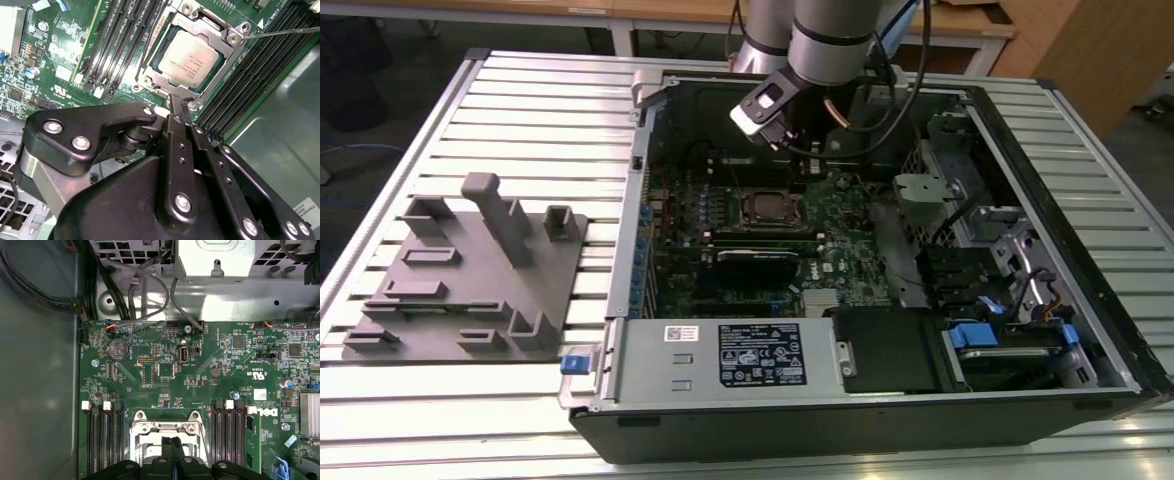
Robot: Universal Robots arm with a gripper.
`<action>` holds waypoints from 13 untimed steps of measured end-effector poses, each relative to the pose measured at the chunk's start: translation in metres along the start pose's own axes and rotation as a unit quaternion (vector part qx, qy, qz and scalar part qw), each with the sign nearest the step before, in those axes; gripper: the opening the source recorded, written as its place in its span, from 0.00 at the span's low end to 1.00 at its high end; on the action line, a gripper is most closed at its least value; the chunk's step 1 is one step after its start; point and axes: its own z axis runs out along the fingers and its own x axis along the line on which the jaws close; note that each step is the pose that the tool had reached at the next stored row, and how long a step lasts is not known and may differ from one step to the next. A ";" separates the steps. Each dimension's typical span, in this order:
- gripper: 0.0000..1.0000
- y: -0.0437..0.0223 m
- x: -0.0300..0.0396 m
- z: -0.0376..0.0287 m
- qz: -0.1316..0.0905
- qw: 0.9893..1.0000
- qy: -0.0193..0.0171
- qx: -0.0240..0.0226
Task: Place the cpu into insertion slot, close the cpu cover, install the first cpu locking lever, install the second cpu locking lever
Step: 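Close the cpu cover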
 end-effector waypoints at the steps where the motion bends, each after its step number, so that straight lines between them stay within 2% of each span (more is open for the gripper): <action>1: 0.10 -0.0006 0.0000 0.0002 -0.001 1.000 0.000 0.000; 5: 0.10 -0.0025 -0.0003 0.0010 -0.016 1.000 0.000 0.000; 8: 0.10 -0.0026 -0.0003 0.0013 -0.036 0.999 0.001 0.000; 13: 0.10 -0.0026 -0.0003 0.0021 -0.075 0.997 0.001 0.000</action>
